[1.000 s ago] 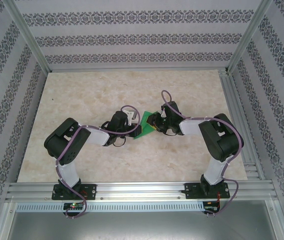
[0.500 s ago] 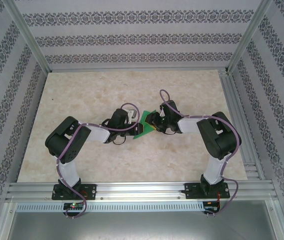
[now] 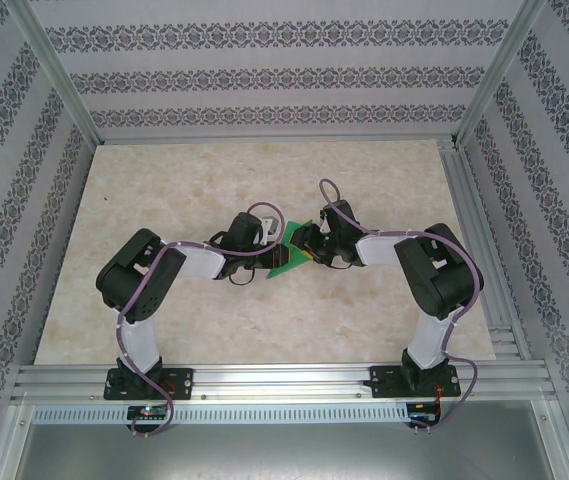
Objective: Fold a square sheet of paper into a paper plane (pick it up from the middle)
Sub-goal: Fourth fold the wing at the center of the table.
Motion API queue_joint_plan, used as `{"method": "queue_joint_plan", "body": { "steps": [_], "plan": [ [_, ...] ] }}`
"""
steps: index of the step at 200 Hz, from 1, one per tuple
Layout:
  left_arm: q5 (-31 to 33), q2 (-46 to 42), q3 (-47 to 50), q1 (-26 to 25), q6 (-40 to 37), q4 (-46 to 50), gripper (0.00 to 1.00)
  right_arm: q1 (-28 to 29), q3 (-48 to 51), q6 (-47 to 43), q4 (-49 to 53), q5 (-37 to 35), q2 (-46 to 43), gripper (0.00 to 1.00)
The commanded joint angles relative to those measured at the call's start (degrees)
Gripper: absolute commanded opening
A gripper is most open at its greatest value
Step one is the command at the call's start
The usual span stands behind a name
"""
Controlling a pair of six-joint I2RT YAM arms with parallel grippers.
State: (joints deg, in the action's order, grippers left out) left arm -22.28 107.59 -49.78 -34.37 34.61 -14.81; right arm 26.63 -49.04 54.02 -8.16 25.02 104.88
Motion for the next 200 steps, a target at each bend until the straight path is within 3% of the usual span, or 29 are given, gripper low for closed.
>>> {"method": "queue_joint_plan", "body": {
  "steps": [1,50,200],
  "plan": [
    [-1.68,1.14,-1.08,0.71,-0.72,1.14,0.24,0.61,-0.01,-1.39,1.42,-1.04,1.55,0.48],
    [-2.47,0.39,-0.07,1.19,2.19,-0.05,0.15,0.53,-0.39,-3.69,0.43,0.17,0.17,0.47],
    [-6.08,1.22,3.12,3.08,11.66,-7.41,0.13,2.14,-8.69,-8.84,11.54,-1.64,1.67,0.51]
  ]
}}
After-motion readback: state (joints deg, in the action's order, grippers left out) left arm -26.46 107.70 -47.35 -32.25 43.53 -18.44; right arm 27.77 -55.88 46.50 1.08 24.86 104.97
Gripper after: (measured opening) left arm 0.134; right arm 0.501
